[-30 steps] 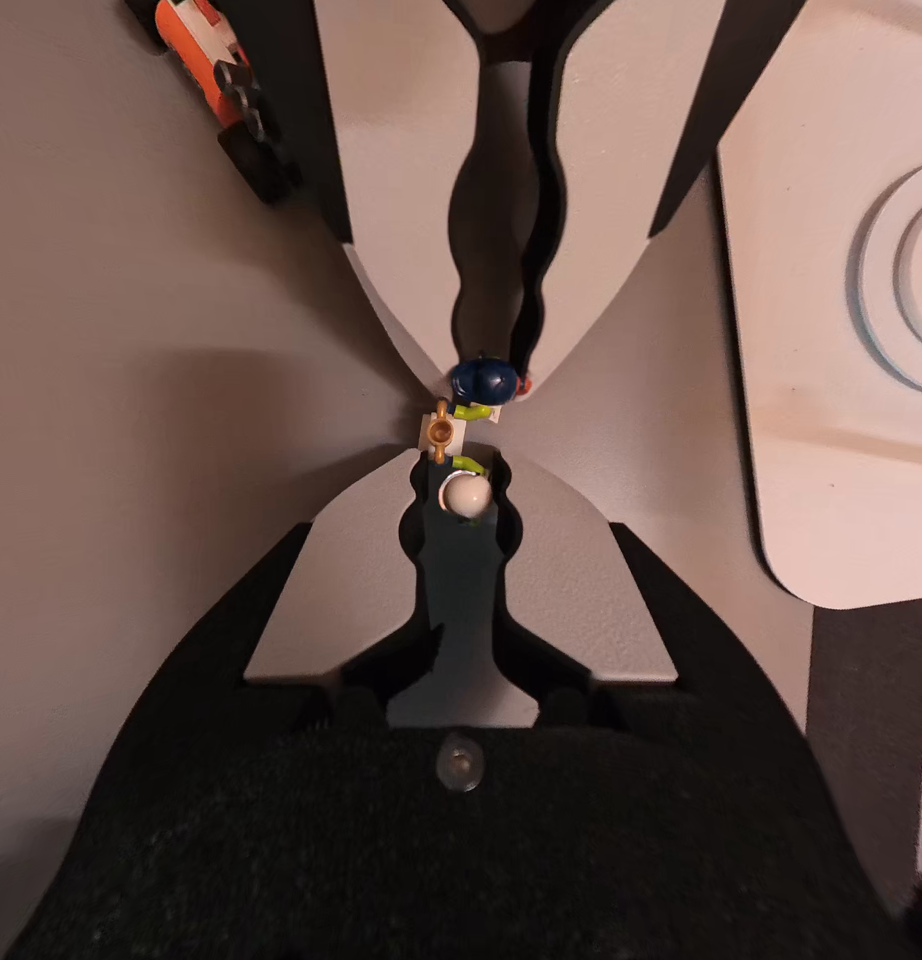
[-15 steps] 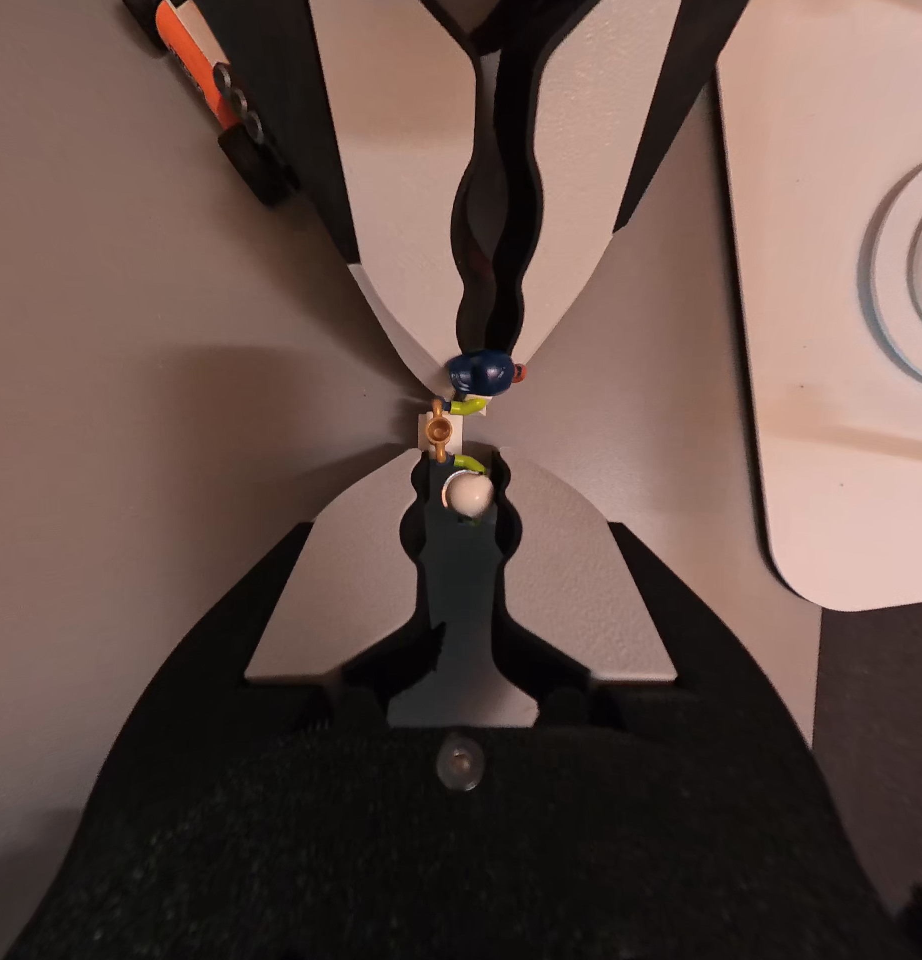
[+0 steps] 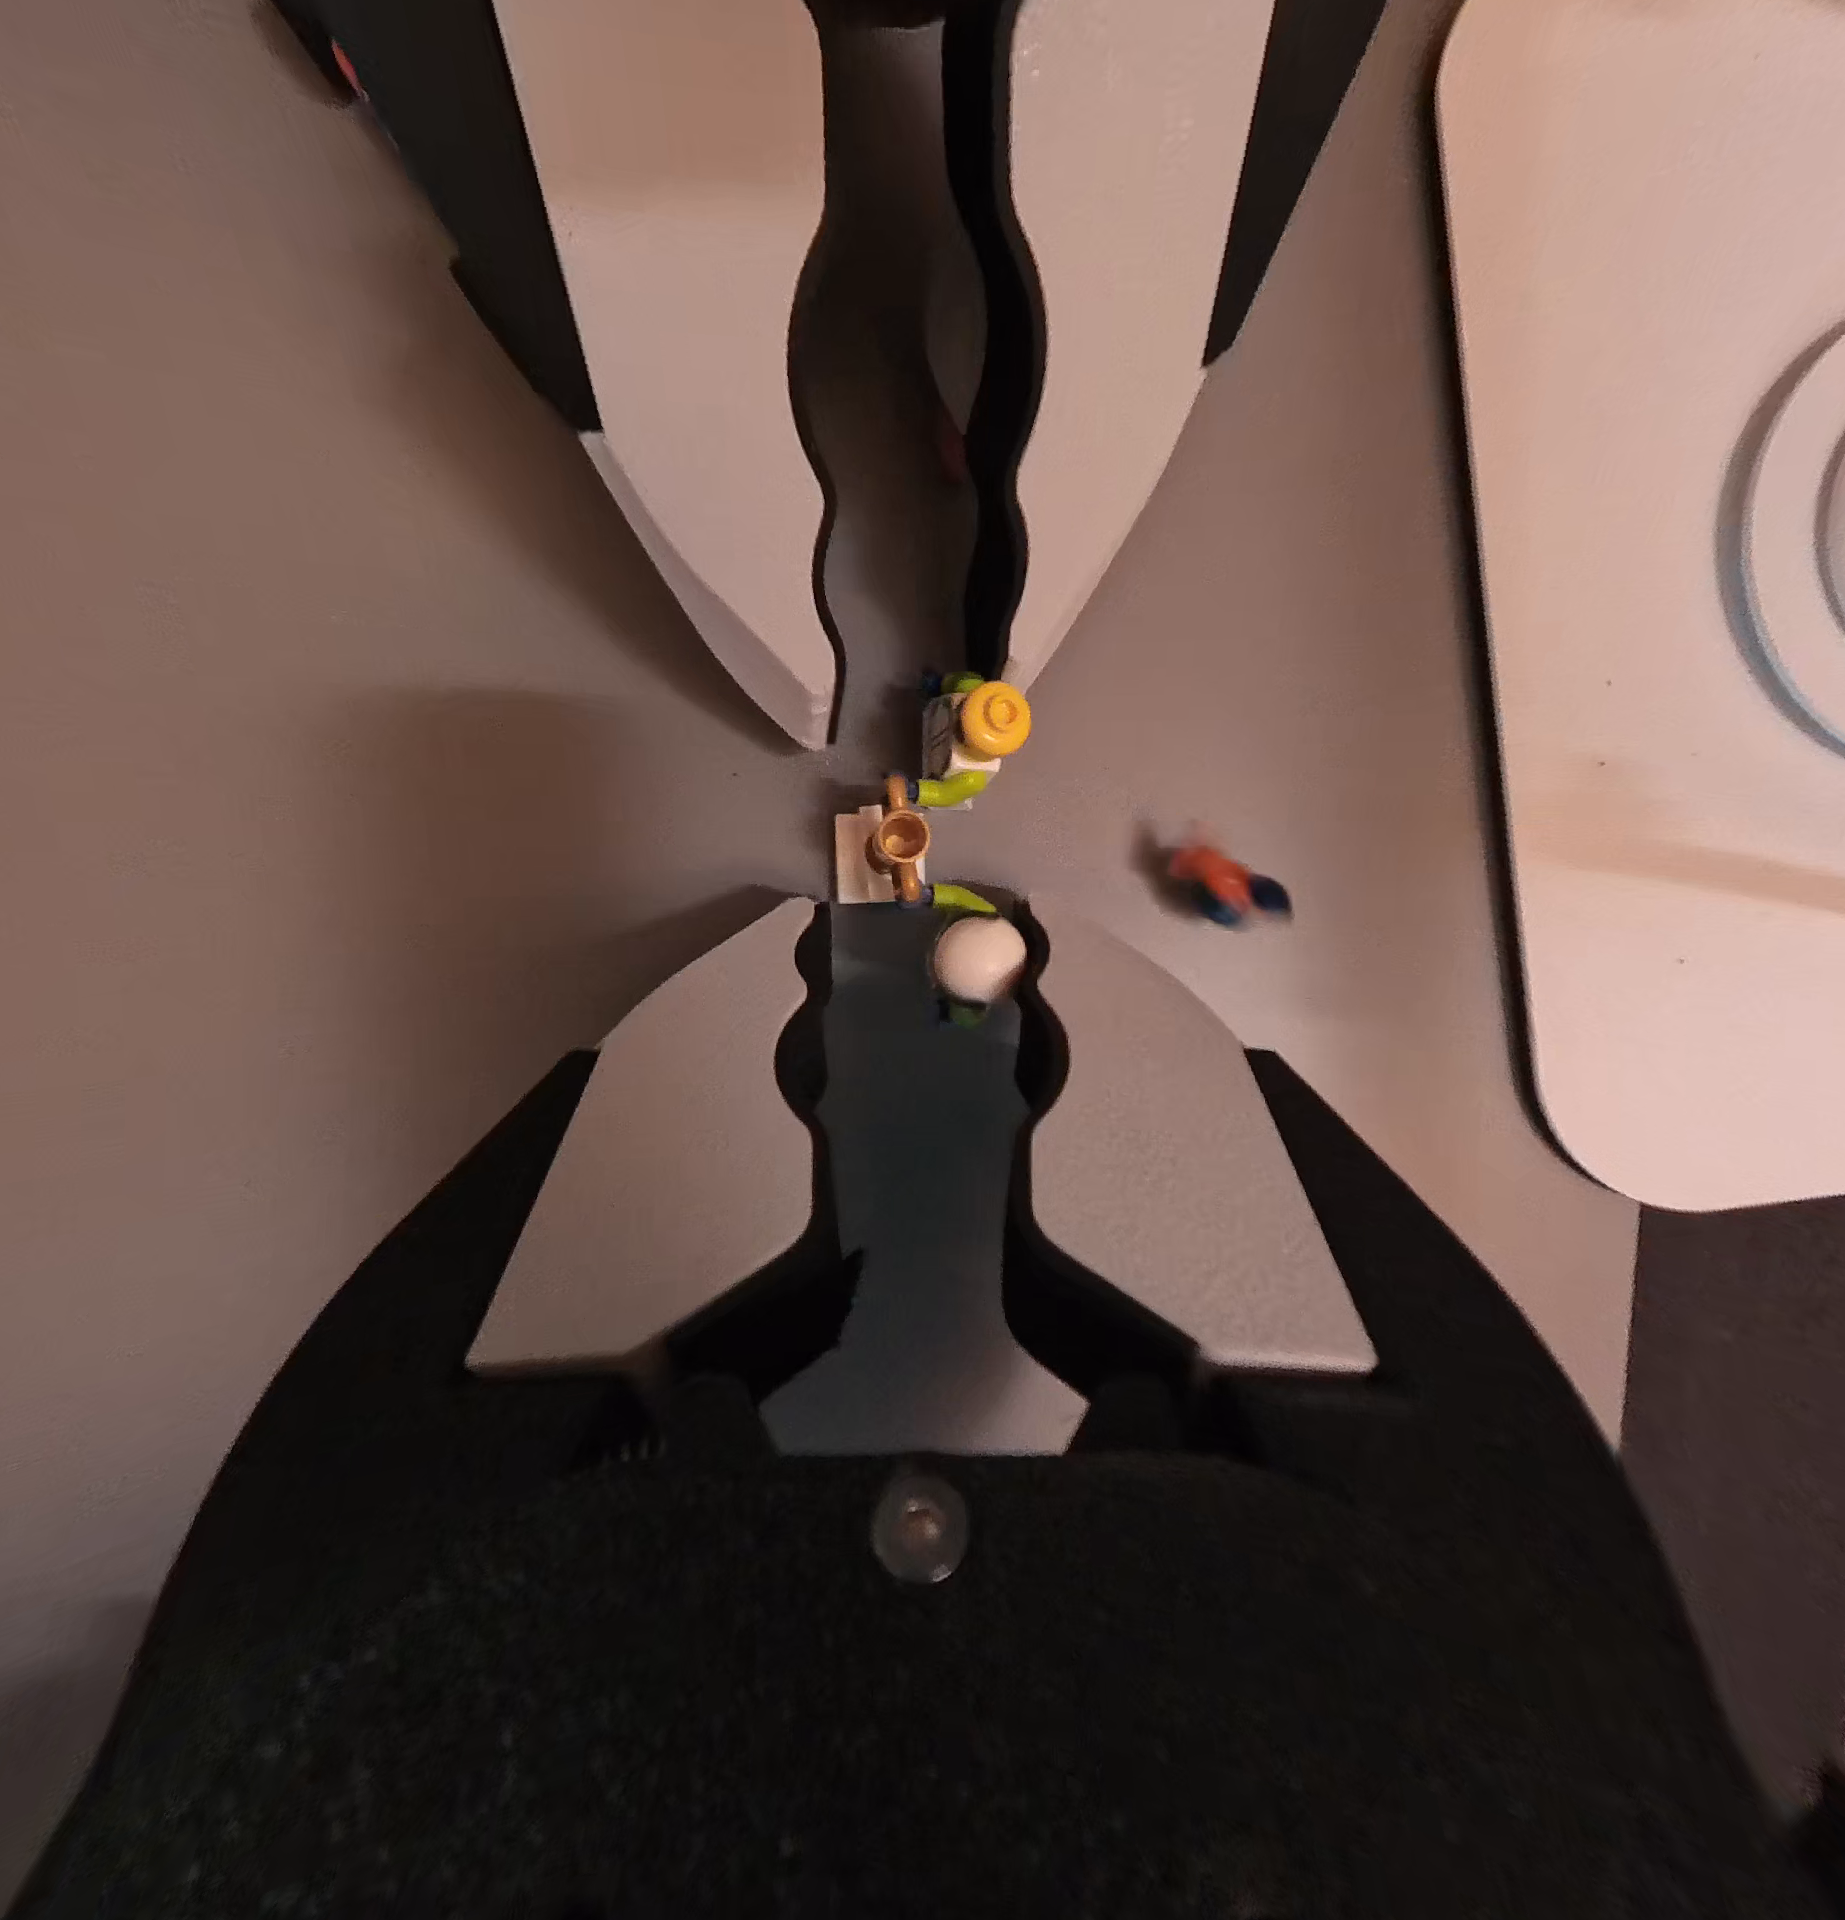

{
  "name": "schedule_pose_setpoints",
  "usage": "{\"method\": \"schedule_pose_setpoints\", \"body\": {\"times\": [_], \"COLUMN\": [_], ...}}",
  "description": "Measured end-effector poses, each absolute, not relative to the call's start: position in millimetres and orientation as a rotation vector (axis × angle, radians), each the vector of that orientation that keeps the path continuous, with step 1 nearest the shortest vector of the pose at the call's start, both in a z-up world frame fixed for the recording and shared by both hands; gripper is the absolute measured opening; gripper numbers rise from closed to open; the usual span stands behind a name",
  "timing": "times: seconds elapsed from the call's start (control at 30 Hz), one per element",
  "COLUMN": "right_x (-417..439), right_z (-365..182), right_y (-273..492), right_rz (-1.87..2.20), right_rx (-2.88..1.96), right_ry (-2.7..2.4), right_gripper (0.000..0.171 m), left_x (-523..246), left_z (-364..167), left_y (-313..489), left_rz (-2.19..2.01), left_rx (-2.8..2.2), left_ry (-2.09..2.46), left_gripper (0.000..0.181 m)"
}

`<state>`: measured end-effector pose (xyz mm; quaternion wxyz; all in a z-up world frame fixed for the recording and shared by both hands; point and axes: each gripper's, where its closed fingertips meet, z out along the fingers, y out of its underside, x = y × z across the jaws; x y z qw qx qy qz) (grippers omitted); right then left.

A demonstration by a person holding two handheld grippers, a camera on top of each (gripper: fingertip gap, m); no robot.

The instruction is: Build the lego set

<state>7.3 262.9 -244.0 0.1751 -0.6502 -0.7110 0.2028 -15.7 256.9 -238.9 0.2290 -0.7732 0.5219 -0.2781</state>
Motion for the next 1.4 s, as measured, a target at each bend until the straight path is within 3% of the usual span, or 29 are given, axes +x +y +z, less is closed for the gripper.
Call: {"method": "schedule_pose_setpoints", "body": {"times": [0.37,0.53,0.83,0.97,1.23,1.4], "right_x": [11.1,35.9,35.0,34.3,23.9,4.1], "right_z": [-221.8,-192.3,-236.7,-244.4,-217.0,-172.4], "right_y": [268.9,321.9,361.9,370.4,345.8,299.7], "right_rz": [0.642,0.554,0.449,0.399,0.321,0.36], "right_rx": [-1.836,-1.881,-2.016,-2.066,-1.833,-1.671], "right_ry": [-1.925,-1.661,-1.536,-1.511,-1.594,-1.657], "right_gripper": [0.033,0.028,0.027,0.013,0.012,0.011], "left_x": [-17.0,-25.3,-29.8,-32.8,-26.9,-13.3], "left_z": [-228.9,-211.7,-203.4,-204.9,-195.9,-161.8], "left_y": [261.7,269.9,289.7,293.8,297.8,291.2], "left_rz": [-0.763,-0.778,-0.753,-0.742,-0.855,-1.223], "left_rx": [-2.089,-2.046,-2.001,-2.002,-1.996,-1.98], "left_ry": [1.414,1.34,1.195,1.176,1.07,0.867], "left_gripper": [0.024,0.023,0.022,0.021,0.02,0.018]}}
